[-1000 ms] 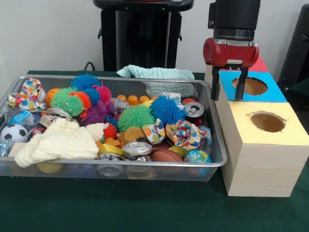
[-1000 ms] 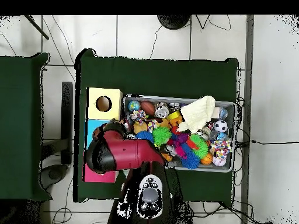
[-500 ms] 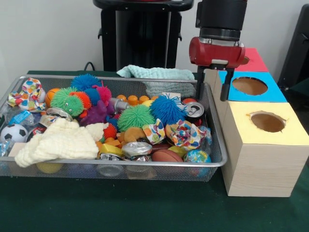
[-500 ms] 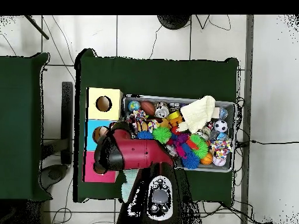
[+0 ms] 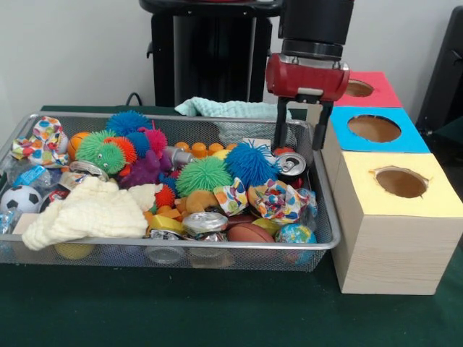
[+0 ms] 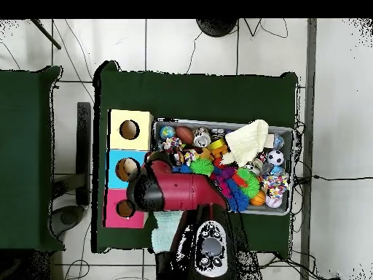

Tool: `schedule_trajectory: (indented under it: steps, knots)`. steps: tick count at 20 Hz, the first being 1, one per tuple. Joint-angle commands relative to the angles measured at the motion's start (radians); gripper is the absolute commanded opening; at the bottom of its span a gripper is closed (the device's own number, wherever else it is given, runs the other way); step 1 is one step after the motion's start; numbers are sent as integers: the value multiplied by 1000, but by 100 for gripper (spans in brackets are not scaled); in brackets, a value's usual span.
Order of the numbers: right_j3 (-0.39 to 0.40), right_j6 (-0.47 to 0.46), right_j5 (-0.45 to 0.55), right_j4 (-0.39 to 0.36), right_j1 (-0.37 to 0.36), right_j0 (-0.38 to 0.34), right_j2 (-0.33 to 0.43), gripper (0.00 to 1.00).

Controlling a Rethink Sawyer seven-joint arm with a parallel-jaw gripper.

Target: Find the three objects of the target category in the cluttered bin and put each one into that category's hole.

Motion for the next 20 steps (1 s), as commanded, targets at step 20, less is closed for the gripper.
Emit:
schedule_trajectory:
  steps: [20]
  knots:
    - [-103,87,-57,-111,263,-156,123,100]
